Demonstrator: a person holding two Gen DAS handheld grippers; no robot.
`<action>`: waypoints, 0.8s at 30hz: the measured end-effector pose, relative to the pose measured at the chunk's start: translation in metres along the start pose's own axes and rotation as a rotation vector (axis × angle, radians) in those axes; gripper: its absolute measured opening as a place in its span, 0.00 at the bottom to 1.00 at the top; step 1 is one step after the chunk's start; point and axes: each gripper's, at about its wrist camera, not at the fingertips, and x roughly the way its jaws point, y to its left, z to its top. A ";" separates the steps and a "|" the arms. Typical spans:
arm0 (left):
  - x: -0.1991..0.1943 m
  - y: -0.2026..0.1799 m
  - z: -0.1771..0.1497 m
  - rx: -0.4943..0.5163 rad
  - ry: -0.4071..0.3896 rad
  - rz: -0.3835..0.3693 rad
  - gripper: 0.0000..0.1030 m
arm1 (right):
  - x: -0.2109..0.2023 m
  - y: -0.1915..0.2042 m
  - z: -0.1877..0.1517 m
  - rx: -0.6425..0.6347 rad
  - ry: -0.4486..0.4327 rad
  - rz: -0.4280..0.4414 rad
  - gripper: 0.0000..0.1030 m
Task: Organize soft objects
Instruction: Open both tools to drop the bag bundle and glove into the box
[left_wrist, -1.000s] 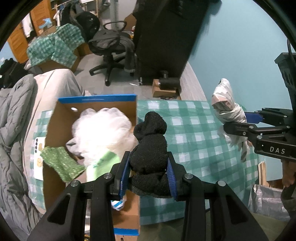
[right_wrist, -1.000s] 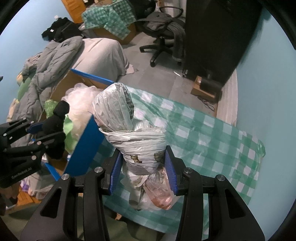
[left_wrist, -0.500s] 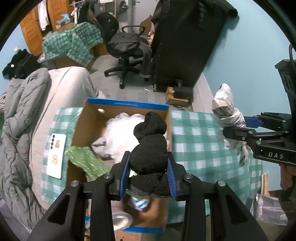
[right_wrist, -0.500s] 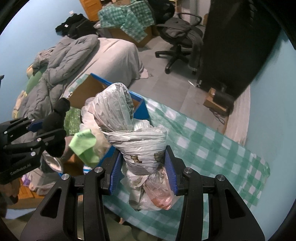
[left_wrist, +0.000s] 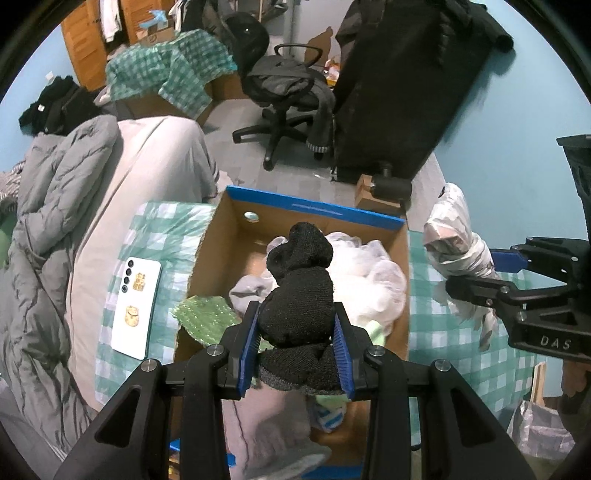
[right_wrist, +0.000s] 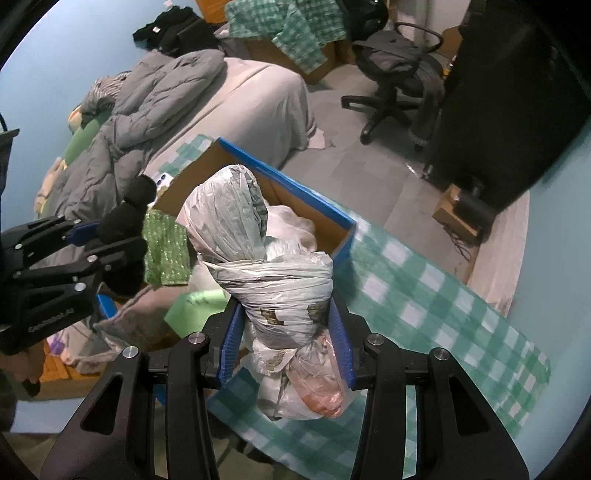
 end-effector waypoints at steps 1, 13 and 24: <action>0.004 0.004 0.001 -0.006 0.007 0.001 0.36 | 0.005 0.004 0.004 -0.005 0.008 0.002 0.42; 0.045 0.025 0.005 -0.032 0.072 -0.017 0.36 | 0.042 0.024 0.035 -0.030 0.077 -0.009 0.42; 0.073 0.032 0.008 -0.051 0.136 -0.003 0.41 | 0.074 0.035 0.058 -0.083 0.139 -0.068 0.43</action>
